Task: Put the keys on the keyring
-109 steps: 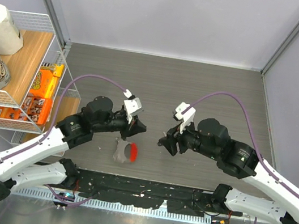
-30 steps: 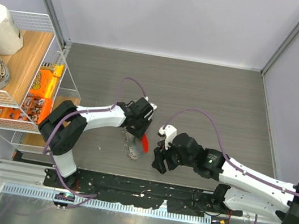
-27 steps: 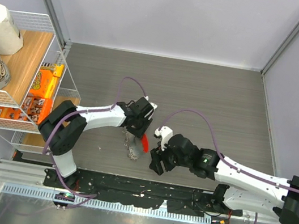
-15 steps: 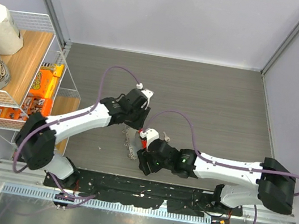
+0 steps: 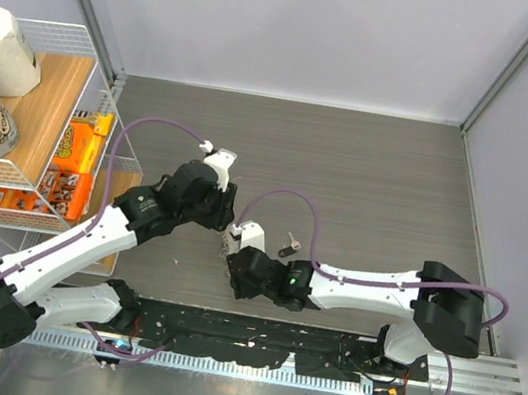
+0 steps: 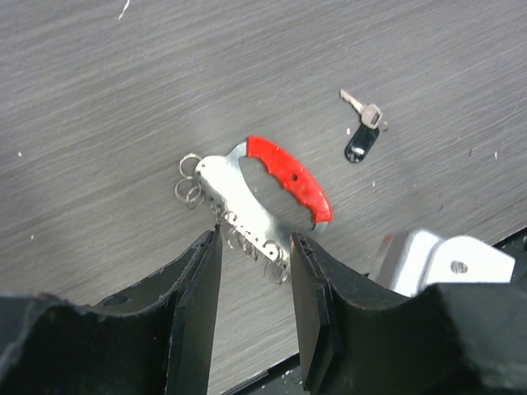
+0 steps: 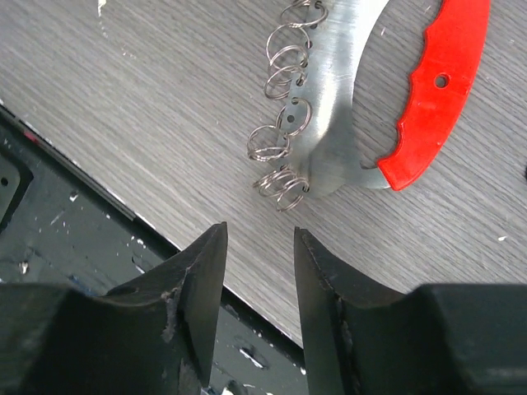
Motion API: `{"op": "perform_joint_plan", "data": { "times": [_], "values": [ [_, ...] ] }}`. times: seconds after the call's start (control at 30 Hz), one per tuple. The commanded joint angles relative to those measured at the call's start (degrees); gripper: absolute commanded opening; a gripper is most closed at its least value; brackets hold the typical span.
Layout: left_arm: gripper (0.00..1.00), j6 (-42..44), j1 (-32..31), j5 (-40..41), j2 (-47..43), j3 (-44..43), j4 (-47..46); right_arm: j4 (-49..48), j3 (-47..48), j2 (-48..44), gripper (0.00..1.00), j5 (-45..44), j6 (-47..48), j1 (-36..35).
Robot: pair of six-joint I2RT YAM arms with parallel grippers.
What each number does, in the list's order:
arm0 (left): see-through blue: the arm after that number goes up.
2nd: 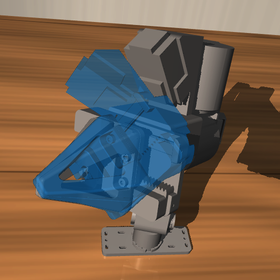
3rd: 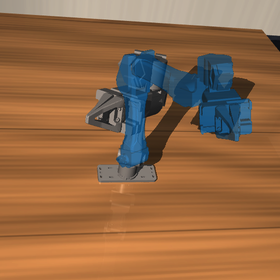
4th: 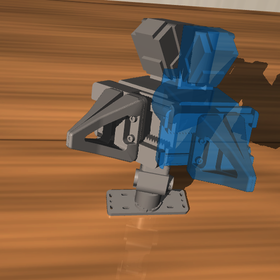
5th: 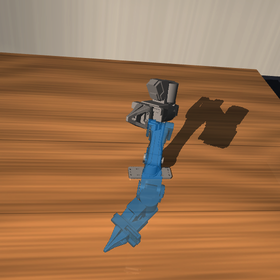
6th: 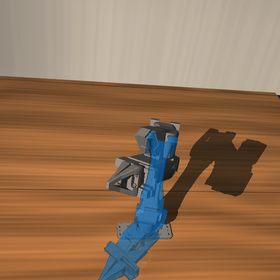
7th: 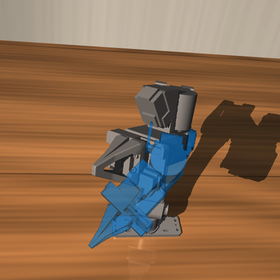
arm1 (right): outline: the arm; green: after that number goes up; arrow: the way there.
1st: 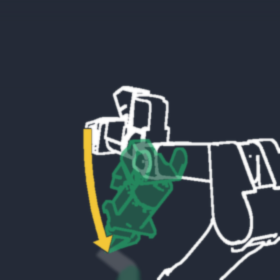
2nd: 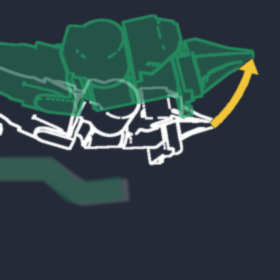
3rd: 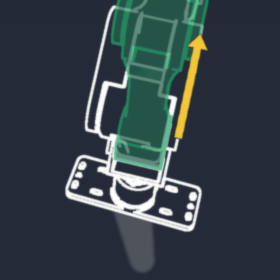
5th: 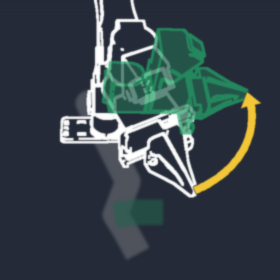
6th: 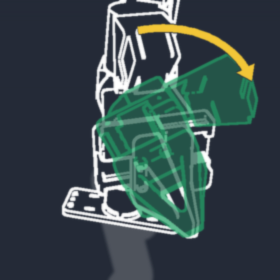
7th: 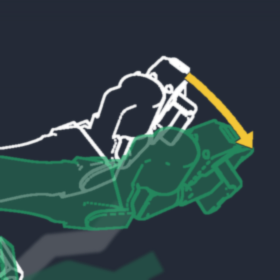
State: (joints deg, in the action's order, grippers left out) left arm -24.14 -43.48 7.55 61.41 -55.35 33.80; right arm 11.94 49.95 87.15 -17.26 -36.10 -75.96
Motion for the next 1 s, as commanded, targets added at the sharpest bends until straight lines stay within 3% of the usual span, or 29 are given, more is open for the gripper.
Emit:
{"op": "perform_joint_plan", "data": {
  "times": [0.0, 0.27, 0.97],
  "values": [
    [0.45, -1.00, 0.15, 0.62, -3.92, 2.00, 1.71, 1.67, 4.01, 2.40, 0.43, -4.80, -4.68, -0.59],
    [0.46, -0.38, 0.15, -0.25, -6.91, 3.58, 1.62, 5.72, 5.24, 3.72, 0.37, -8.40, -8.46, -0.59],
    [0.48, 0.59, 0.15, -0.70, -7.18, 4.11, 0.74, 7.65, 9.20, 8.38, 0.36, -8.06, -9.25, -0.59]
  ]
}}
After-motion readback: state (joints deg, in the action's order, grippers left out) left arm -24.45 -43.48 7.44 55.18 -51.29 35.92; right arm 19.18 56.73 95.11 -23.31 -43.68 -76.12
